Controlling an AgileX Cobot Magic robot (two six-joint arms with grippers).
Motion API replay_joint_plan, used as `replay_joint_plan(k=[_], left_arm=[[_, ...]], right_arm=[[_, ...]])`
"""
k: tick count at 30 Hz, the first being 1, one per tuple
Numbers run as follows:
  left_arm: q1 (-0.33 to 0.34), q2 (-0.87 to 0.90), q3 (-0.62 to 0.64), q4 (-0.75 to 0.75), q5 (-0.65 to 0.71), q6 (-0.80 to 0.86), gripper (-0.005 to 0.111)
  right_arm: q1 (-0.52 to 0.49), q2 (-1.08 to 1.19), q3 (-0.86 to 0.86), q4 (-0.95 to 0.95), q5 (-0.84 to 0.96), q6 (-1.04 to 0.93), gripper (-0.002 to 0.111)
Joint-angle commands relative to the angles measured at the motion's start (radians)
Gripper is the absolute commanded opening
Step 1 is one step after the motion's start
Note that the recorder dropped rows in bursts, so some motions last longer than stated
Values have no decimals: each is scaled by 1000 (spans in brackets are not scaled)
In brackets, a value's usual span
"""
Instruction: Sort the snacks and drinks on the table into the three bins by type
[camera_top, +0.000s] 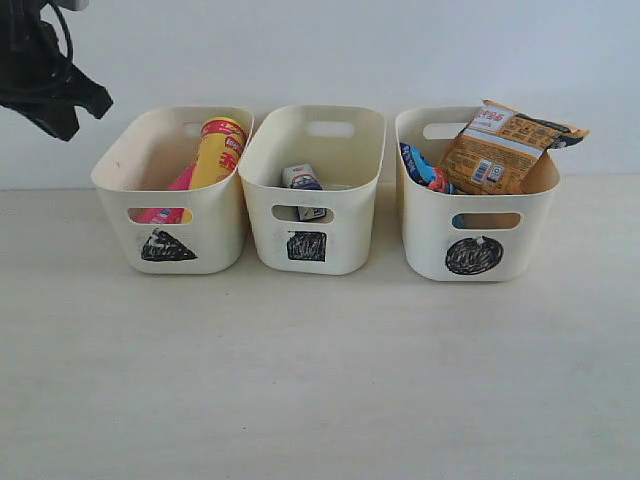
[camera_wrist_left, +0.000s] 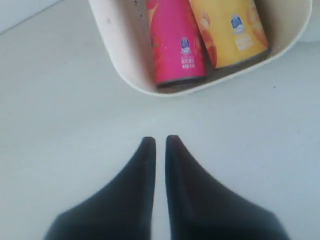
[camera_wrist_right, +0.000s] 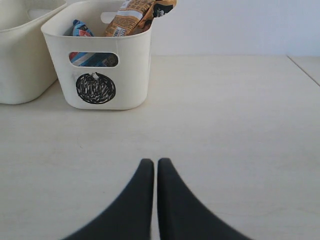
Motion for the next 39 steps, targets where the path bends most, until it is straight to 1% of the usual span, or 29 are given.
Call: replay_joint_plan(k=[1,12,15,18,25,28,35,36,39], left_arm=[[2,-123,125,1,-22,-50,4],[2,-462,452,0,-150,-141,4],[2,-572,529,0,-179,-195,4],[2,-670,595,0,-186,-229,4],[2,-897,766,0,-186,-437,4],[2,-997,837,0,-186,-470,4],[2,-1217,948,-14,-177,-445,4],[2,-1247,952,-14,-177,-418,4],[2,-1324,972,-19,-241,-323,4]], right_arm=[[-3,-5,4,-1,-5,-1,0],[-3,-5,4,-1,-5,-1,0],[-3,-5,4,-1,-5,-1,0],[-3,-5,4,-1,-5,-1,0],[-3,-5,4,-1,-5,-1,0],[-3,-5,4,-1,-5,-1,0],[-3,-5,4,-1,-5,-1,0],[-3,-5,4,-1,-5,-1,0],[-3,-5,4,-1,-5,-1,0]])
